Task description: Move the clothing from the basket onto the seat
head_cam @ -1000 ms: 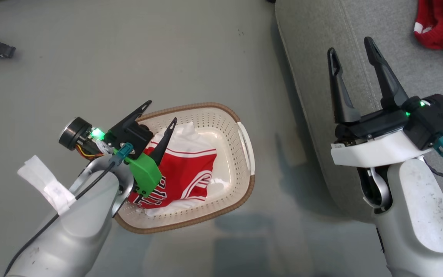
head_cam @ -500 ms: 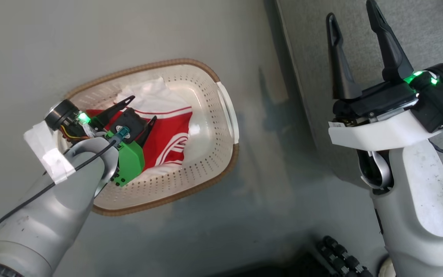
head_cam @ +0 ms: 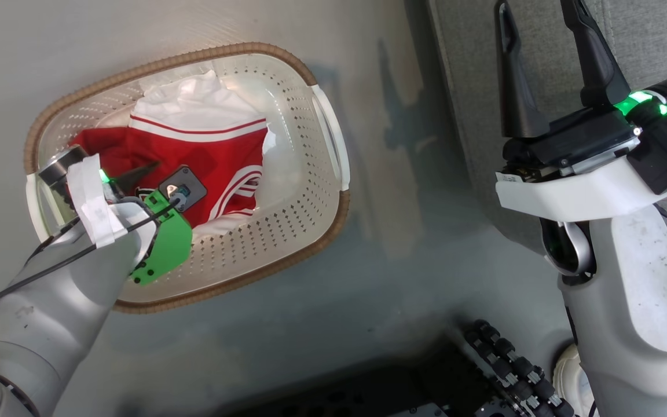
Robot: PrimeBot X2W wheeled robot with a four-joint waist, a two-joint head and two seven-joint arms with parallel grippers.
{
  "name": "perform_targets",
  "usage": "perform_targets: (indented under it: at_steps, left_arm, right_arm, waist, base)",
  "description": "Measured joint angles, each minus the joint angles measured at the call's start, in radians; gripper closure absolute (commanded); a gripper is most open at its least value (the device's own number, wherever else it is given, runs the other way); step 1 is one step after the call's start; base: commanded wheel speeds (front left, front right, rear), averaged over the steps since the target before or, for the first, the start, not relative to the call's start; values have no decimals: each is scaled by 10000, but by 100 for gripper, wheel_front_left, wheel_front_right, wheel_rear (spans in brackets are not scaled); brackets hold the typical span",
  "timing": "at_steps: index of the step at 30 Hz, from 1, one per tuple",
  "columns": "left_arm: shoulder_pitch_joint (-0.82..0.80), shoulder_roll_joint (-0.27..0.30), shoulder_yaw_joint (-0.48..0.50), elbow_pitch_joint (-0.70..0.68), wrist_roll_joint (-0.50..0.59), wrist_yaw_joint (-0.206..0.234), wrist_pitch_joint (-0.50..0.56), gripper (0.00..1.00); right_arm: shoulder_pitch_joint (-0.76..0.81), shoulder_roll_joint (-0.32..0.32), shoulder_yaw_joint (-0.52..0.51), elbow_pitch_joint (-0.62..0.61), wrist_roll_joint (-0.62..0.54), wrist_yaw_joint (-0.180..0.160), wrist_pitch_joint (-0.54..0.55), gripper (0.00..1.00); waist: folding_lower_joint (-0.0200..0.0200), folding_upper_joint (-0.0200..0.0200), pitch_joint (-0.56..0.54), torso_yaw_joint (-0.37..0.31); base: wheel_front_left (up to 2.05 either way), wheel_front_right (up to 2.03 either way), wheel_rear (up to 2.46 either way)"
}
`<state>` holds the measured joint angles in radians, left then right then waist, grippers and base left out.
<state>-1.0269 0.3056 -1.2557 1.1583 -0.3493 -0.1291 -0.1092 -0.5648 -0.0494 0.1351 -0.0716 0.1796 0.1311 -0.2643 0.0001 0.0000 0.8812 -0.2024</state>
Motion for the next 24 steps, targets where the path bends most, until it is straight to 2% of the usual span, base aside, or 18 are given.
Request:
perform_targets:
  at_steps: [6, 16, 17, 18, 19, 24]
  left_arm:
    - [-128, 111, -209, 334, 278, 0, 1009, 0]
    - [-431, 75, -255, 456, 506, 0, 1712, 0]
    - [-445, 63, -253, 495, 568, 0, 1839, 39]
    - [-445, 46, -255, 512, 642, 0, 1929, 74]
    - [-445, 21, -255, 518, 742, 0, 1962, 100]
    - [-446, -77, -255, 474, 884, 0, 1944, 100]
  right_arm:
    - [-20, 0, -23, -222, -10, 0, 0, 0]
    - [32, 0, -159, -825, -136, 0, 2, 0]
    - [44, 0, -169, -871, -138, 0, 2, 0]
    - [61, 0, -173, -901, -142, 0, 0, 0]
    - [86, 2, -174, -932, -151, 0, 0, 0]
    - [157, 2, -199, -943, -238, 0, 2, 0]
  waist:
    - [0, 0, 375, -44]
    - [0, 0, 973, -20]
    - [0, 0, 1027, -13]
    - [0, 0, 1062, -6]
    - [0, 0, 1098, 6]
    - [0, 0, 1129, 115]
  base:
    - [0, 0, 0]
    - [0, 0, 0]
    - [0, 0, 0]
    - [0, 0, 0]
    - [0, 0, 0]
    - [0, 0, 0]
